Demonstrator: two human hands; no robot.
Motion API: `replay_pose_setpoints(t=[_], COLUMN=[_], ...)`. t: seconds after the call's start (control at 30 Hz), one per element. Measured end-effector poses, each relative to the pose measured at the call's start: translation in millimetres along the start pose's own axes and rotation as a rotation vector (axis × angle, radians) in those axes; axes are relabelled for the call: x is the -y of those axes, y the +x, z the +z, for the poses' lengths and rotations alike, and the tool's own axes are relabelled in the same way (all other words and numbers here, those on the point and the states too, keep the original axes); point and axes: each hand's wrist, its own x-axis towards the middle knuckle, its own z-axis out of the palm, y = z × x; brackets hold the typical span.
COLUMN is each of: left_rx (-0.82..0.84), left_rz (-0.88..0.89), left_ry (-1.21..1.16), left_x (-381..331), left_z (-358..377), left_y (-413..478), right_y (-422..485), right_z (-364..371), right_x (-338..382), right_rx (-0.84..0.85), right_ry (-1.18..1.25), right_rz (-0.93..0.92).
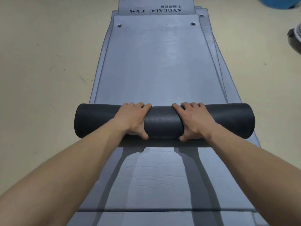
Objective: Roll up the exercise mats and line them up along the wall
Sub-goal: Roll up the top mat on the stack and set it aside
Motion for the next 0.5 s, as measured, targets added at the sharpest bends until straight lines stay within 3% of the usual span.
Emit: replay_pose_setpoints(t=[0.13,0.3,0.4,0.5], left_rx=[0.292,0.365,0.200,-0.005], left_rz=[0.032,-0.003,-0.023,-0.022], left_ry=[-0.197,-0.324,-0.274,-0.040], left_x=[1,4,7,-3], left_z=[-3,0,3,13], left_y=[-13,-7,-18,-43], right_y=[-22,-55,-32,-6], right_z=[-9,26,15,-9], right_x=[4,29,16,1], right_rx=[0.269,0.035,0.099,0.254], right_ry=[0.140,0.088,0.145,0.268], right_rz=[-0.056,0.041,0.008,-0.002])
